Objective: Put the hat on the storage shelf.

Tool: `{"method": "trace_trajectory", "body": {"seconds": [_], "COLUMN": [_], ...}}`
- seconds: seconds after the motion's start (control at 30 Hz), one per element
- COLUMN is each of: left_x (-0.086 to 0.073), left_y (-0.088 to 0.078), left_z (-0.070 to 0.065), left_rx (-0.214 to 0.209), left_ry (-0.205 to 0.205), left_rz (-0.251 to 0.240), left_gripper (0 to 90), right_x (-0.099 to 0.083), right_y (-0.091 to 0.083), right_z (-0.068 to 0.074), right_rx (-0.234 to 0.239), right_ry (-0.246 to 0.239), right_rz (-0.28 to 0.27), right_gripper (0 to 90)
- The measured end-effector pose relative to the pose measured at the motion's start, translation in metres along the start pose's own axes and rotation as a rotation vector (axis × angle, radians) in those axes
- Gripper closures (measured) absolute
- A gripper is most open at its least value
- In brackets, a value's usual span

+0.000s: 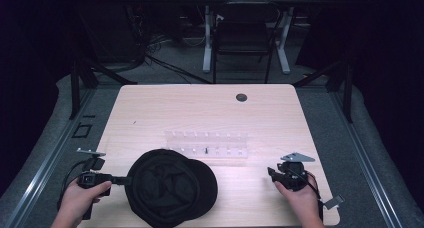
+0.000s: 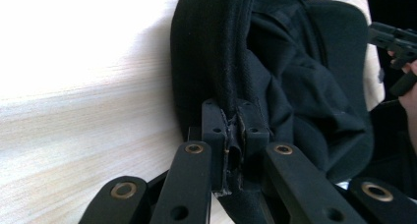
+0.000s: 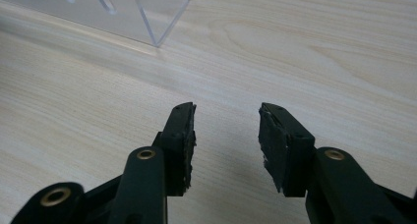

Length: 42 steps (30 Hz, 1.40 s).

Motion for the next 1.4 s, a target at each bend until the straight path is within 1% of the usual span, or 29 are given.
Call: {"method": "trace_trajectory", "body": {"seconds": [0.03,0.1,0.13,0.17,0.3,0.43,0.57,0.63,0.7,0.83,0.97,1.23,1.4], "left_x": [0.001,0.002,0.003,0.004,0.006,0.009,0.013,0.014,0.016,0.019,0.021,0.027,0.032], "left_y": [-0.001,-0.004,-0.005,-0.006,-0.009,-0.016,-0.023,-0.027,-0.03,-0.034,-0.037,-0.042,-0.046], "left_z": [-0.002,-0.004,-0.006,-0.007,-0.012,-0.017,-0.022,-0.024,-0.027,-0.034,-0.043,-0.06,-0.072], "left_rx": [-0.005,-0.007,-0.011,-0.008,-0.008,-0.017,0.002,0.008,0.01,0.011,-0.009,-0.047,-0.046], "left_ry": [-0.006,0.001,-0.005,0.003,0.007,-0.001,-0.005,0.0,-0.004,0.005,0.016,0.031,0.041], "left_rz": [0.0,-0.003,-0.004,0.004,0.01,0.01,0.017,0.033,0.033,0.055,0.067,0.07,0.066], "left_gripper": [85.5,85.5,85.5,85.5,85.6,85.6,85.6,85.6,85.6,85.6,85.7,85.8,85.8], "right_x": [0.0,0.0,-0.001,0.0,0.0,-0.001,-0.001,-0.001,-0.001,-0.001,-0.001,-0.001,-0.001], "right_y": [0.0,0.0,-0.001,0.0,0.0,0.0,0.0,-0.001,-0.001,-0.001,-0.001,-0.001,0.0], "right_z": [0.0,-0.001,-0.001,-0.001,-0.002,-0.002,-0.002,-0.002,-0.002,-0.003,-0.003,-0.004,-0.005], "right_rx": [0.0,0.0,-0.003,-0.002,0.002,0.004,0.005,0.001,0.001,0.005,0.006,0.008,0.009], "right_ry": [-0.002,-0.004,-0.003,-0.004,0.0,0.004,0.006,0.01,0.009,0.007,0.008,0.008,0.014], "right_rz": [0.003,0.005,0.005,0.002,-0.004,0.0,-0.002,0.0,0.001,-0.001,0.002,0.001,-0.005], "right_gripper": [57.0,57.0,56.9,56.9,56.8,56.7,56.7,56.7,56.7,56.7,56.7,56.6,56.6]}}
Point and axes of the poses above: each handheld gripper's, and its own axes: y roughly forward along the jaws, x roughly out of its top, z roughly to its left, the point moved 5 cm from there along y, roughly forward along the jaws, and after that the axes turned 10 degrees about z, right-handed, at the moved point
